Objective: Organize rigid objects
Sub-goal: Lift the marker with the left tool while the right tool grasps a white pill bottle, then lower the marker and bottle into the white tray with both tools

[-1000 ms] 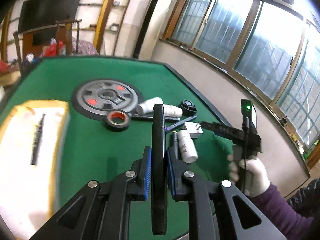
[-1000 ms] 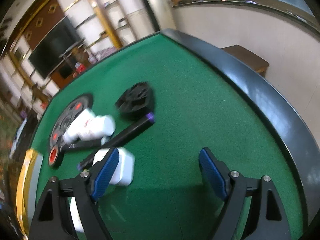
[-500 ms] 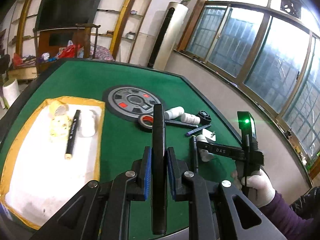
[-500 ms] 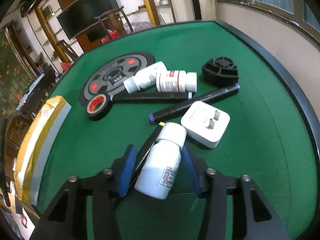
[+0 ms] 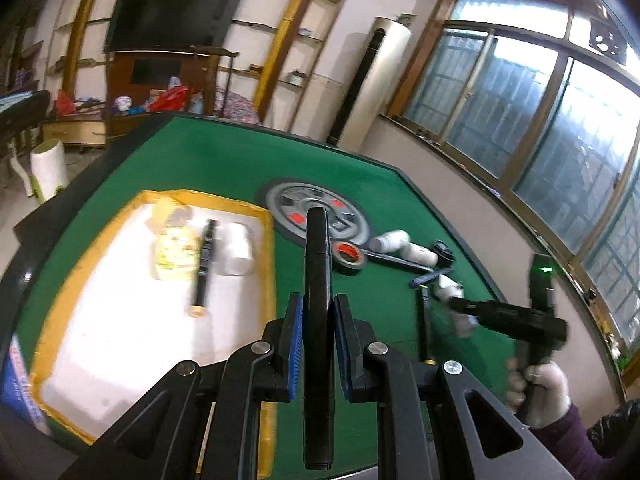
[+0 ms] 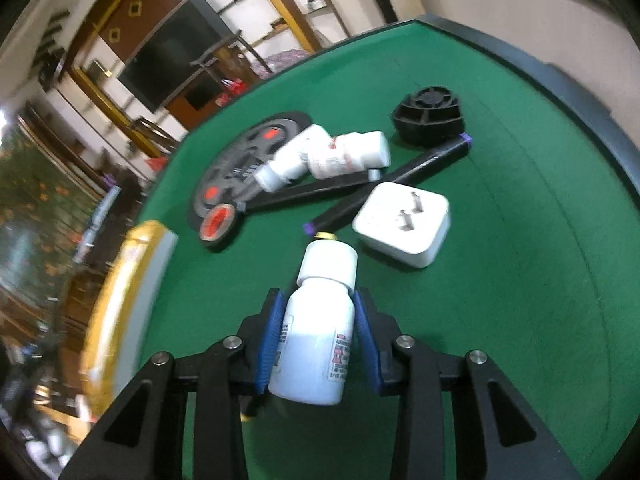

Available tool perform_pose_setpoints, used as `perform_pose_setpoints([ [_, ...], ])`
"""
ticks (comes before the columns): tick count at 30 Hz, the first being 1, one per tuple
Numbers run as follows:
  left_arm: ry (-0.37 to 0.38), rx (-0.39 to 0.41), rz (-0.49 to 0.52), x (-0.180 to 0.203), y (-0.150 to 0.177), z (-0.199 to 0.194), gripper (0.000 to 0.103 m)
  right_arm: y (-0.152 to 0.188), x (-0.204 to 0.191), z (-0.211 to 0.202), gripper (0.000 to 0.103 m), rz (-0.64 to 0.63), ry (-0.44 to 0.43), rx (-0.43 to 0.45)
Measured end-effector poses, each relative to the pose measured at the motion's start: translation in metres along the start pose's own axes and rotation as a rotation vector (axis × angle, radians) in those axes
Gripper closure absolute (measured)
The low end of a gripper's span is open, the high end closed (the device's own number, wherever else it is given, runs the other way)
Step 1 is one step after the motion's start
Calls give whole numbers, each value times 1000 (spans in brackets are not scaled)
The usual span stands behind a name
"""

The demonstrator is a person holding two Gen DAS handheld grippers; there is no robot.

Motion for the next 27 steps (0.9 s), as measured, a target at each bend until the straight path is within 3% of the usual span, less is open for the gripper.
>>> perform_pose_setpoints([
  [8, -177, -23, 39, -72, -27, 1, 88, -9, -84, -1, 68, 1, -234, -42],
  [13, -239, -111, 5, -120, -33, 36, 88, 1, -166, 28, 68, -17, -362, -143],
  [22, -297, -238, -12, -159, -17, 103, 88, 56, -275, 84, 68, -164, -391, -287],
  [27, -307, -273, -4, -163, -10, 118, 88, 74, -290, 102, 68, -190, -374, -323],
])
Point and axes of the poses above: each gripper's, at about its wrist camera, not at the fingertips, and z roughly the way its jaws point, x to its right, y to its underside, the point moved 7 cm from there along z, roughly the way its jaws point, and after that the axes turned 14 degrees about x, right-handed, at the moved point
